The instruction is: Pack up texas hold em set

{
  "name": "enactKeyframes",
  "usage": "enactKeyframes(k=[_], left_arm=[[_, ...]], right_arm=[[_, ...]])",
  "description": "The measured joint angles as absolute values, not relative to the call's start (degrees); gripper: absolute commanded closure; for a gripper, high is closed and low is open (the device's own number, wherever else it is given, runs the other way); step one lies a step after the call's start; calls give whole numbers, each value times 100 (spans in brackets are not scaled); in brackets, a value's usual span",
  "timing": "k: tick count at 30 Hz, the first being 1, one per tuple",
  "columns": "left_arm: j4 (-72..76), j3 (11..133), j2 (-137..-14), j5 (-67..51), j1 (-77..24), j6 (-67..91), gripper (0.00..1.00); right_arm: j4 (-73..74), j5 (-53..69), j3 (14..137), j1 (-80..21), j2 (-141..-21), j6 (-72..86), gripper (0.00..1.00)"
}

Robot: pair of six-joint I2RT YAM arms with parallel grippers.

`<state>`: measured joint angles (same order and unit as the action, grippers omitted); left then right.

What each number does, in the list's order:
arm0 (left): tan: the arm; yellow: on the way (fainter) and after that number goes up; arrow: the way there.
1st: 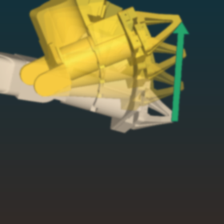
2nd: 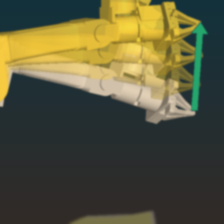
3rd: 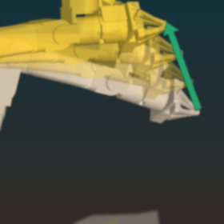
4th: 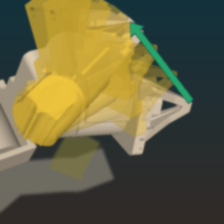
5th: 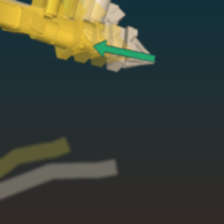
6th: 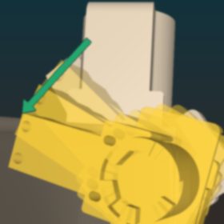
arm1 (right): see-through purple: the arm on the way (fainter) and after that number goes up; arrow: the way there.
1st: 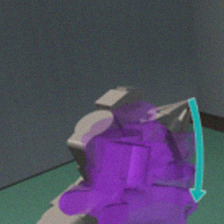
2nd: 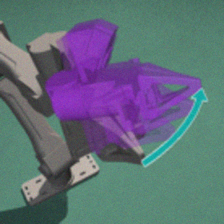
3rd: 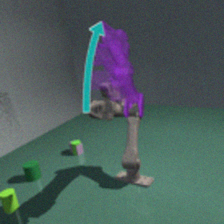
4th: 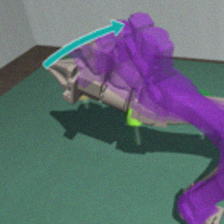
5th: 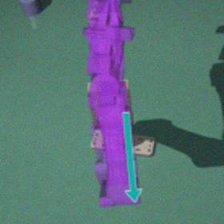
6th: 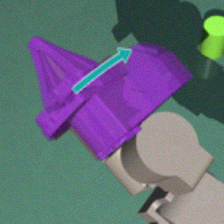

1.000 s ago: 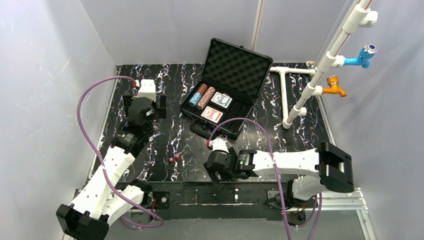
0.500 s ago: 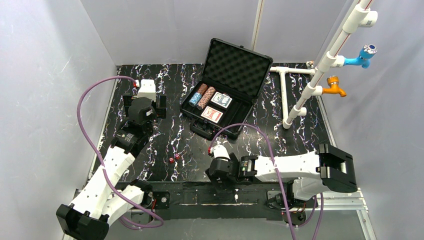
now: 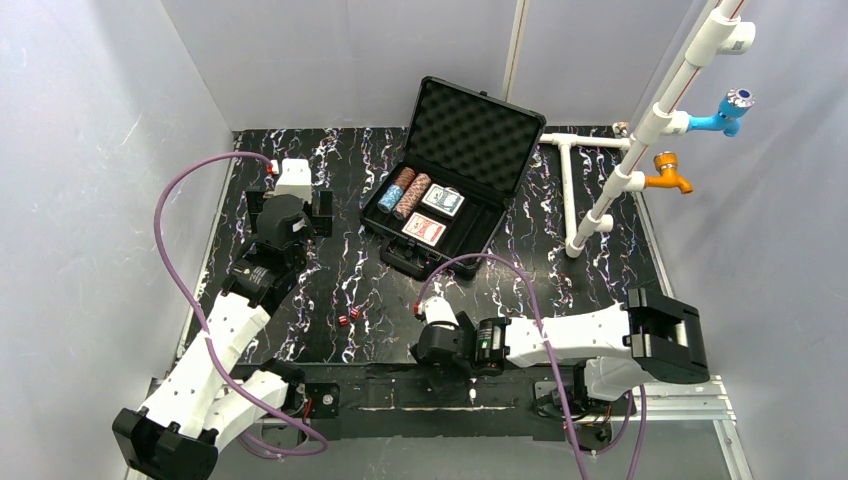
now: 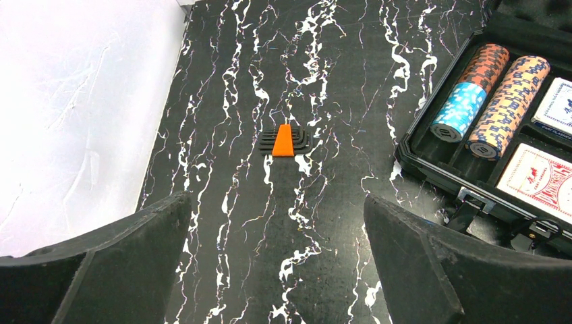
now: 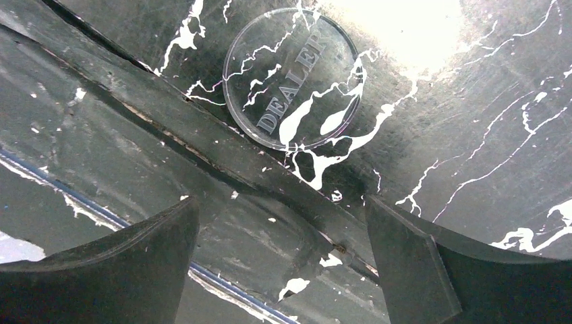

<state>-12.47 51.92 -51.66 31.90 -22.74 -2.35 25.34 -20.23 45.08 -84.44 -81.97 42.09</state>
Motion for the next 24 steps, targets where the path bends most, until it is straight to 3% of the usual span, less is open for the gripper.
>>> enactKeyframes(k=[24], left_arm=[[-1247,5192,-5166,3192,-2274,-237,1]], right_arm=[[2488,-2130,4501,-8525,-8484,4180,0]])
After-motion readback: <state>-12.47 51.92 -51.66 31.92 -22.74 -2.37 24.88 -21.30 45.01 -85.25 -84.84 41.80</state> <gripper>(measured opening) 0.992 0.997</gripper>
